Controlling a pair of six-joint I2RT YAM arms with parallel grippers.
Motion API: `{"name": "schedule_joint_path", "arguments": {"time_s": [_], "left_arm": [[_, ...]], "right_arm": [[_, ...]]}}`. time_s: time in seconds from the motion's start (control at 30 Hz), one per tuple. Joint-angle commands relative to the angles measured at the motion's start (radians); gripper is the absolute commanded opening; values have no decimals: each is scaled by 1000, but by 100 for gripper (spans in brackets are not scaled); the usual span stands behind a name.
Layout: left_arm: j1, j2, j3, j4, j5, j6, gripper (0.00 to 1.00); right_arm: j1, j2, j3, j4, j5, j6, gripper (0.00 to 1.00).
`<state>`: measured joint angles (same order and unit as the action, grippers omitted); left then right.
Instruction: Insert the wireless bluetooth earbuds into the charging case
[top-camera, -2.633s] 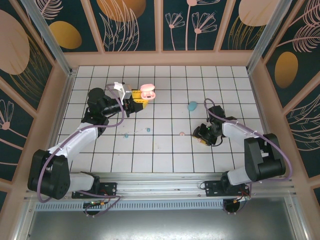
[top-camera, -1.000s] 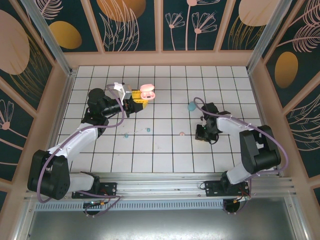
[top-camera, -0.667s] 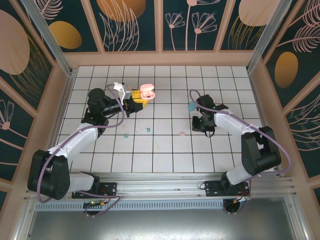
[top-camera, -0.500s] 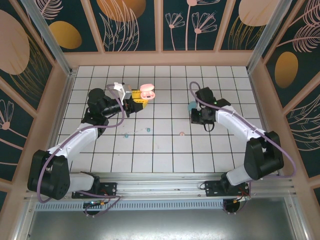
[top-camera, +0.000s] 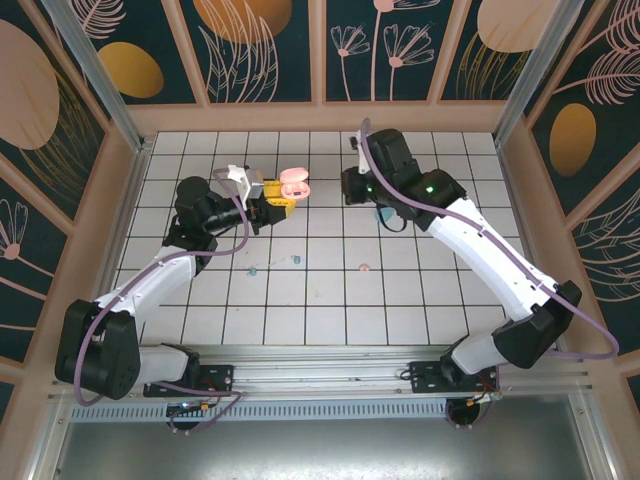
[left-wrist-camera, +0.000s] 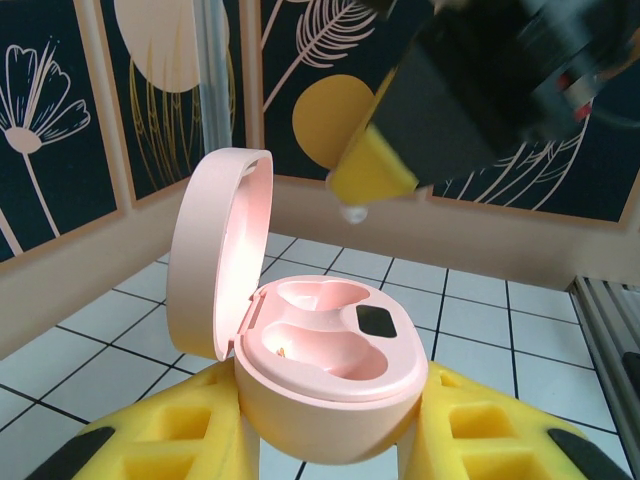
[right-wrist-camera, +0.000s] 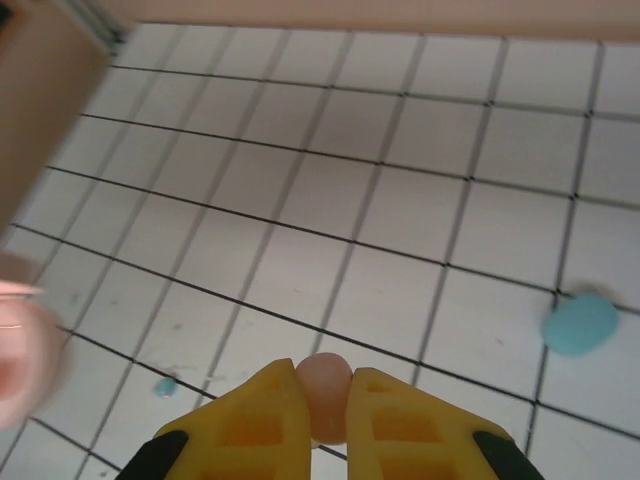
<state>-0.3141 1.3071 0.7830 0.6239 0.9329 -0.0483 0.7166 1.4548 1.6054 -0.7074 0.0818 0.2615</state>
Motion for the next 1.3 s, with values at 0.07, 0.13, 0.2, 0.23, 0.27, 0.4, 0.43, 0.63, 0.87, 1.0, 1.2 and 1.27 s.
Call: {"name": "schedule_joint_path", "arguments": {"time_s": [0.07,0.13,0.2,0.23,0.27,0.4,0.43,0.63,0.87,1.0,1.2,1.27], "left_arm": [[0,-1,-10,13,-9,30,15],[1,-3,-14,11,-11,33,15],[1,-3,-15,11,-10,34,15],[0,-2,-16,13,-10,33,15],[1,-2,-14,13,-9,30,15],[1,-3,-20,14,-9,31,15],[1,-4,-19,14,-9,33,15],[0,0,-18,12,-10,36,15],[0,-2,-19,8,-12,38,15],[0,-1,-20,11,-15,40,15],[0,-2,-19,11,-14,36,15],[0,-3,-20,11,-14,34,15]], "right_arm": [[76,69,95,-28,58,-65,0],[94,88,121,-33,59,-70,0],[111,102,138,-28,56,-75,0],[118,111,148,-25,55,-78,0],[125,120,160,-22,55,-81,0],[143,155,211,-39,49,-92,0],[147,162,220,-43,49,-95,0],[152,182,235,-57,46,-103,0],[161,196,256,-115,48,-97,0],[172,198,260,-134,47,-97,0],[179,216,259,-157,43,-99,0],[179,230,266,-173,38,-101,0]]}}
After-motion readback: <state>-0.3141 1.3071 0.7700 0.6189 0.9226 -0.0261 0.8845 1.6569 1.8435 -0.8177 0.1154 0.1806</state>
